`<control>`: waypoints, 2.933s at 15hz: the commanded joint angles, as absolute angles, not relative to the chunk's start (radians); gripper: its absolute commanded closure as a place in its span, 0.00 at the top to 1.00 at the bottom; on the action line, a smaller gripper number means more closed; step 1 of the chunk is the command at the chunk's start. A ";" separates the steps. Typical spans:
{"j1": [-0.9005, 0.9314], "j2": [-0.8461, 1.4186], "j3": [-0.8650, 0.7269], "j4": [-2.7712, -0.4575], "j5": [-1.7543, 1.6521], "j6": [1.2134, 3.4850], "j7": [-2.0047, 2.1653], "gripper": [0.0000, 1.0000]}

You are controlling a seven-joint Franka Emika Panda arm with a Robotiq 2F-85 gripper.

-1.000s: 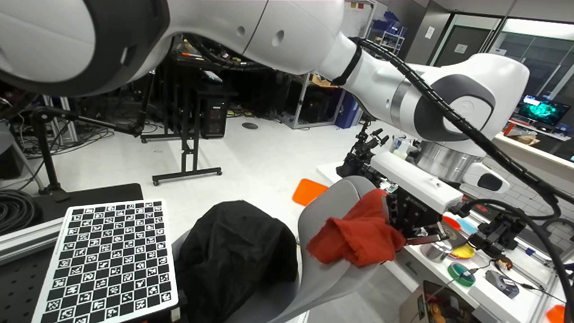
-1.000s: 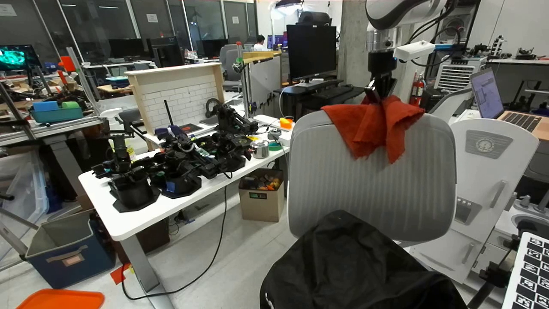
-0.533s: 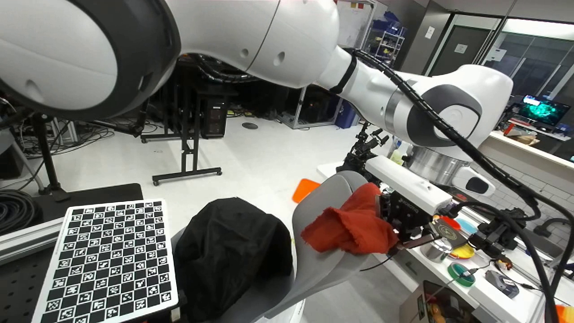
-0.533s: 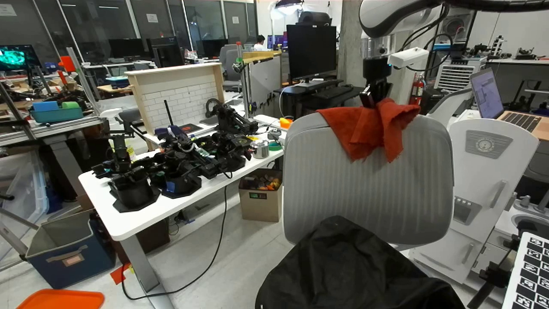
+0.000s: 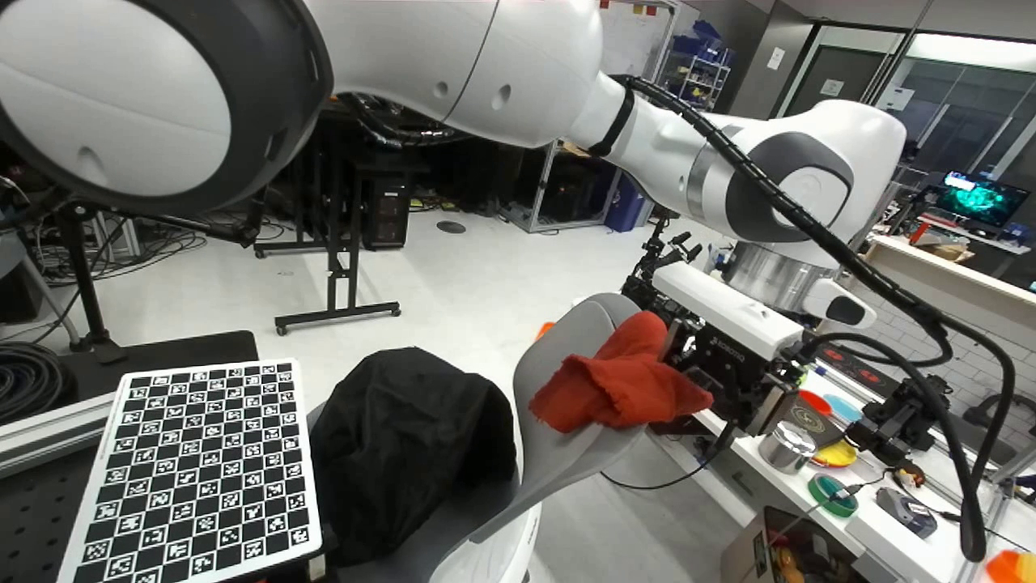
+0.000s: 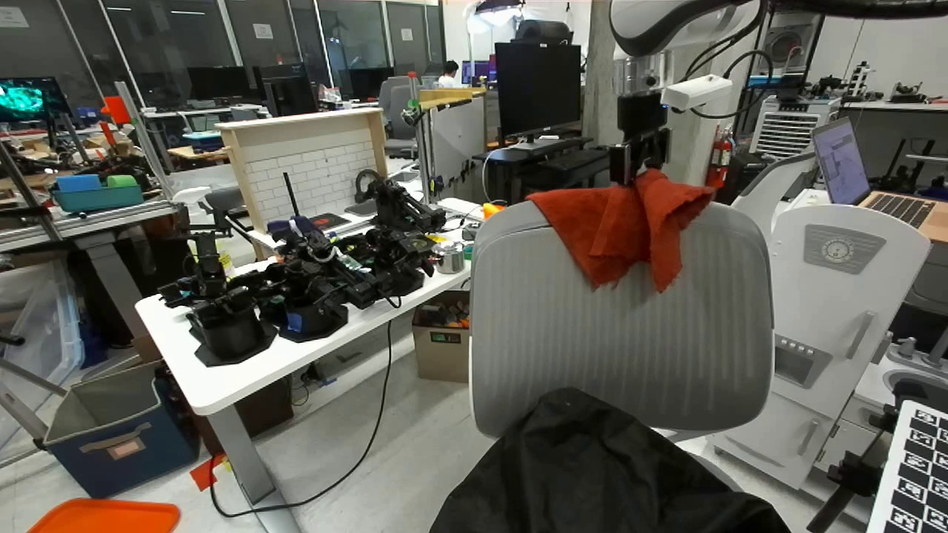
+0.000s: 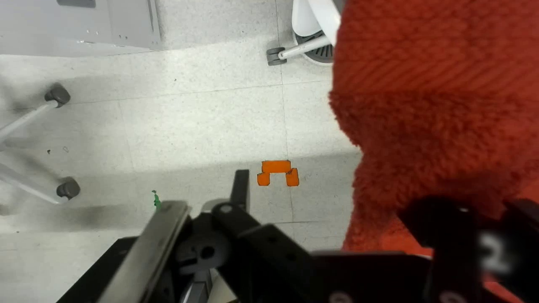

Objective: Lift the towel and bag from the seat and put them on the head seat

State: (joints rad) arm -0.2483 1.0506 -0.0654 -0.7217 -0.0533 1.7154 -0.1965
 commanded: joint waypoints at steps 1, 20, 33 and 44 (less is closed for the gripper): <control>-0.209 1.016 -0.063 -0.677 -0.065 1.683 -0.203 1.00; 0.208 0.925 -0.045 -1.053 -0.074 1.940 -0.230 1.00; 0.174 0.903 0.009 -1.412 -0.219 2.174 -0.245 1.00; 0.182 0.913 0.012 -1.487 -0.275 2.219 -0.233 1.00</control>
